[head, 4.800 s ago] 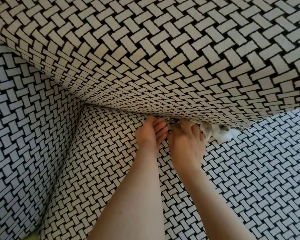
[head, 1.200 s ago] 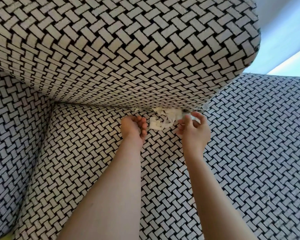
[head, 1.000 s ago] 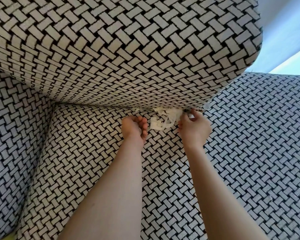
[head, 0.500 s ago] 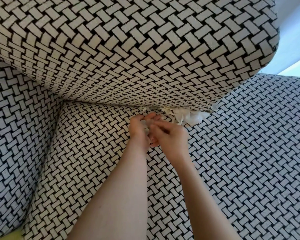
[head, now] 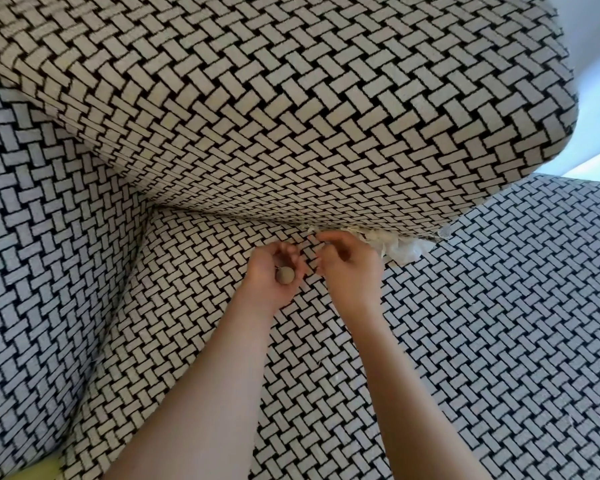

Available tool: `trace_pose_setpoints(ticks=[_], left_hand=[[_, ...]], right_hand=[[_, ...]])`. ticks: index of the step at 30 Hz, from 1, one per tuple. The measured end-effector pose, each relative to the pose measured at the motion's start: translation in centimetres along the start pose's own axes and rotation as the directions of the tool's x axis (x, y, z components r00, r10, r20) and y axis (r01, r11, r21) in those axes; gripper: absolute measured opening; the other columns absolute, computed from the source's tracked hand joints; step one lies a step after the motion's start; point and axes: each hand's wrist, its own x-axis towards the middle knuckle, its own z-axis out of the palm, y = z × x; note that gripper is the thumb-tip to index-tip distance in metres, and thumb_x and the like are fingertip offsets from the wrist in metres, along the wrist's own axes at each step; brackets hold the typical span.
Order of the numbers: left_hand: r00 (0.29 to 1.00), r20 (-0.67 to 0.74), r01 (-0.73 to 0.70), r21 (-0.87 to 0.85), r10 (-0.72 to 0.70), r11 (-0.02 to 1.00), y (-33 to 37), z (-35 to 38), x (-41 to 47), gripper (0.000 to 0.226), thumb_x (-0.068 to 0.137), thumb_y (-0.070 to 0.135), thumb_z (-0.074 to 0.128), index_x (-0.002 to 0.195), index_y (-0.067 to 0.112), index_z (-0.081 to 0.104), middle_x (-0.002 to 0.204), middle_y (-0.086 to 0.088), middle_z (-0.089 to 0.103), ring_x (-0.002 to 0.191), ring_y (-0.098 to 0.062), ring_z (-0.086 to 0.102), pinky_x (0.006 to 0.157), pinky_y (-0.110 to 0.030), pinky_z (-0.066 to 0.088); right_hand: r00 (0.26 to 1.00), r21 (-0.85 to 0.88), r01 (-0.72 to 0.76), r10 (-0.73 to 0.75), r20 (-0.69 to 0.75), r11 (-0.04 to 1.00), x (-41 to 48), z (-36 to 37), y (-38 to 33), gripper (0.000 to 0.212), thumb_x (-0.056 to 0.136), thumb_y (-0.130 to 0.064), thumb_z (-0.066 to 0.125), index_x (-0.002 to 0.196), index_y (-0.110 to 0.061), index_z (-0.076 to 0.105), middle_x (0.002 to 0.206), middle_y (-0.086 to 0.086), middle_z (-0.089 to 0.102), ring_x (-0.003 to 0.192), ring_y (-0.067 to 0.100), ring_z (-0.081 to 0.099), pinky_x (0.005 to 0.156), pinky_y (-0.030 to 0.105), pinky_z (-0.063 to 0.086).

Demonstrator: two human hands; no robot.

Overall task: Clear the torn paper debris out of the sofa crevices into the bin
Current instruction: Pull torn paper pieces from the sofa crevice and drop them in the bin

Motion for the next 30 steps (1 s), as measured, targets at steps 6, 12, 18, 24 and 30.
trace_pose_setpoints(ticks=[6,12,18,24,30], left_hand=[[0.995,-0.103,-0.013,0.038,0.017,0.999,3.1,-2.6,-0.1,0.042,0.094,0.017,0.027,0.052,0.019,0.033,0.032,0.008,0.031,0.022,-0.005,0.021,0.024,-0.01,0.009],[0.951,-0.274,-0.122,0.093,0.143,0.988,2.4,-1.0,0.2,0.042,0.093,0.014,0.031,0.051,0.018,0.031,0.026,0.008,0.029,0.021,-0.006,0.014,0.029,-0.011,0.006],[0.948,-0.293,-0.121,0.026,0.124,0.992,2.5,-0.9,0.1,0.03,0.094,0.016,0.034,0.099,0.03,0.061,0.026,0.006,0.036,0.021,-0.005,0.016,0.029,-0.01,0.006],[0.956,-0.273,-0.112,0.011,0.111,0.994,2.4,-1.5,0.5,0.04,0.095,0.017,0.033,0.055,0.019,0.027,0.025,0.006,0.034,0.022,-0.006,0.014,0.029,-0.011,0.006],[0.962,-0.238,-0.133,0.031,0.137,0.991,2.1,-2.0,1.0,0.043,0.094,0.016,0.031,0.052,0.022,0.024,0.03,0.008,0.023,0.023,-0.006,0.013,0.03,-0.01,0.005]], right_hand=[[0.851,-0.556,0.503,-0.267,0.452,0.662,2.3,3.8,-1.2,0.05,0.087,0.0,0.048,0.136,-0.005,0.042,0.144,0.007,0.038,0.132,0.021,0.035,0.106,0.027,0.034],[0.764,-0.74,0.634,-0.036,0.644,0.225,5.5,7.0,-0.9,0.053,0.095,-0.02,0.035,0.145,-0.013,0.021,0.146,0.007,0.034,0.131,0.027,0.036,0.102,0.039,0.036],[0.822,-0.802,0.431,0.188,0.538,0.413,7.6,8.2,-2.4,0.032,0.087,-0.02,0.044,0.113,-0.009,0.058,0.116,0.013,0.06,0.107,0.031,0.054,0.092,0.042,0.045],[0.816,-0.824,0.493,0.181,0.55,0.28,7.1,7.7,-3.0,0.029,0.092,-0.021,0.04,0.106,-0.005,0.059,0.112,0.012,0.061,0.103,0.029,0.057,0.086,0.036,0.047],[0.864,-0.877,0.465,0.151,0.48,0.124,6.5,3.8,-2.0,0.027,0.094,-0.018,0.039,0.103,-0.007,0.062,0.104,0.009,0.065,0.097,0.025,0.061,0.069,0.03,0.044]])
